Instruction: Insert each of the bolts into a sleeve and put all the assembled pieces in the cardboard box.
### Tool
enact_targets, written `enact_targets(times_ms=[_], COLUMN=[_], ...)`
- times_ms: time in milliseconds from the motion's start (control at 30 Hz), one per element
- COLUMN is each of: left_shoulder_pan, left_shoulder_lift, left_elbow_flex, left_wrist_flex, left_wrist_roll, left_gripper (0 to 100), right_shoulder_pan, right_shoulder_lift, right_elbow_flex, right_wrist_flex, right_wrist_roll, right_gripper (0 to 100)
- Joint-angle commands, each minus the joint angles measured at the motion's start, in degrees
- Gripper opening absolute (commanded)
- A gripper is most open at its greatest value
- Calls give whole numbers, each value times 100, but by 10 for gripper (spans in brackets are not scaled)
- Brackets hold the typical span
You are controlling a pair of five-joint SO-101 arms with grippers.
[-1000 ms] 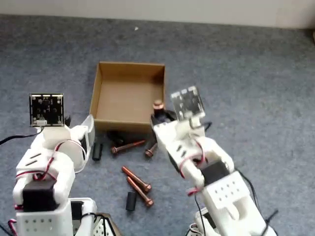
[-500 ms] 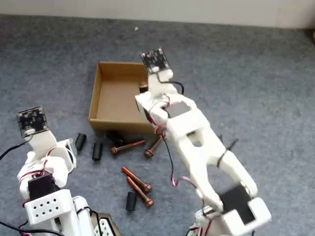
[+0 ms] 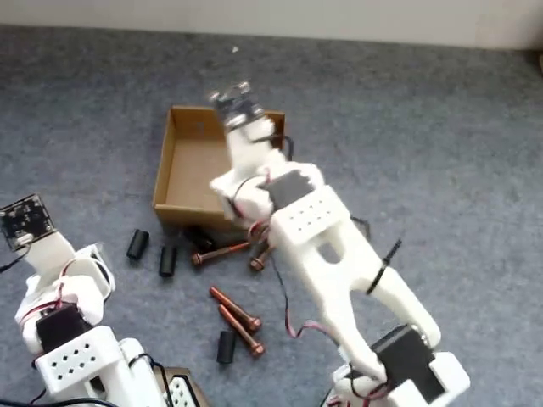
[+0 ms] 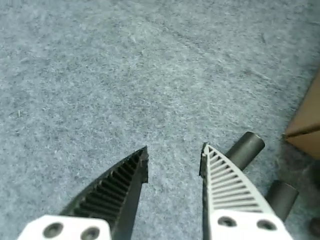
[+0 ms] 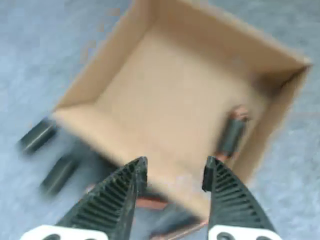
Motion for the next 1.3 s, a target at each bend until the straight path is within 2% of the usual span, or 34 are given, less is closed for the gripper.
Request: enact_targets(times_ms=[0, 167, 267, 567, 900, 1033, 1267], left_shoulder_pan=[-136, -119, -110, -110, -101, -101, -101], left_shoulder_lift=[-40, -40, -40, -40, -40, -40, -40], left_elbow_flex=[-48, -48, -40, -22, -13, -13, -4], left_wrist_flex=[-105, -105, -105, -114, -114, -114, -105], left_wrist_roll=[70, 70, 70, 70, 70, 70, 70], left_gripper=[189, 189, 189, 189, 189, 189, 189], right_shoulder_pan=[-708, -1209, -1314, -1191, -1086, -989, -980], right_shoulder_lift=[-207, 708, 1367, 2668, 3635, 3741, 2615], right_elbow_flex=[-22, 154, -233, -1446, -1947, -2000, -2009], right_wrist_flex=[251, 242, 154, 163, 163, 163, 989], right_wrist_roll=[-53, -53, -53, -26, 0, 510, 536], right_gripper=[170, 170, 170, 170, 147, 8, 4])
